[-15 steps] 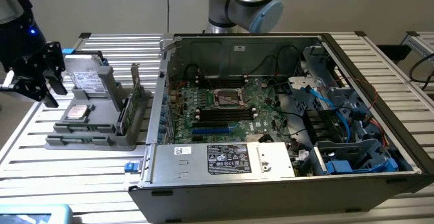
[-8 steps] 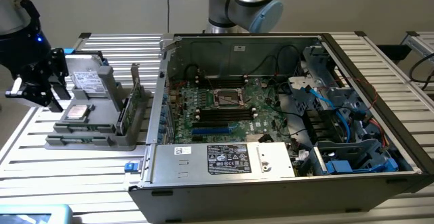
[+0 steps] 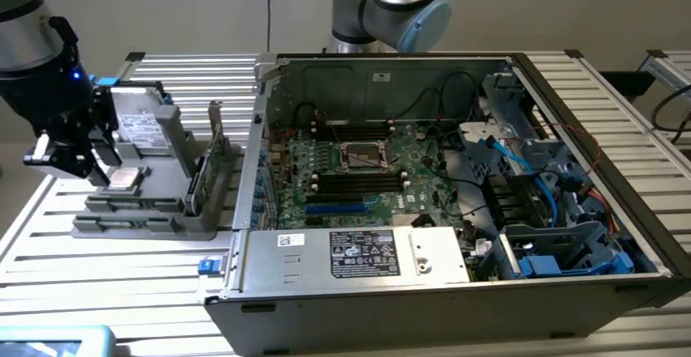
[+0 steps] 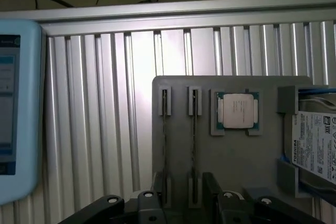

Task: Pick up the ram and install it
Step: 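Pick up the ram and move it above insertion slot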

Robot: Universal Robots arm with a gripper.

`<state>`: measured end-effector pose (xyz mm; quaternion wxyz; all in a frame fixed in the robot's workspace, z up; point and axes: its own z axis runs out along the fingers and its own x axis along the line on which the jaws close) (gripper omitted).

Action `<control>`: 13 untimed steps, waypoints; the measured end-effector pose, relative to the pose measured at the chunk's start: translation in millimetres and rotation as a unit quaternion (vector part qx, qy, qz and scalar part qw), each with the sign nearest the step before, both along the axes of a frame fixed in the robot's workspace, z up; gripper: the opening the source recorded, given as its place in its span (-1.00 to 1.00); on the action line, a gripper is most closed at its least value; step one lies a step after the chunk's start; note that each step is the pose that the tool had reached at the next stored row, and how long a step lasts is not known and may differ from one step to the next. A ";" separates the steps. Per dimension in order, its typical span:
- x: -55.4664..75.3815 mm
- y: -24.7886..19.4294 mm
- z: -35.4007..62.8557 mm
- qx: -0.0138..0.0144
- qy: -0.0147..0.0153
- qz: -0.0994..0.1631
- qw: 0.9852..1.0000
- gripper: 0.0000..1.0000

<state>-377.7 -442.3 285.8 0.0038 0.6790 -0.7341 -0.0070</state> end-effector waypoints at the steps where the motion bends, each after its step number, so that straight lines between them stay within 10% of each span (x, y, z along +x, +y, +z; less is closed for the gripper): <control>1: 0.0 -0.1 -1.7 0.000 0.000 0.000 1.000 -0.15; 13: 4.0 -5.6 -23.7 0.000 0.000 0.000 1.000 -0.15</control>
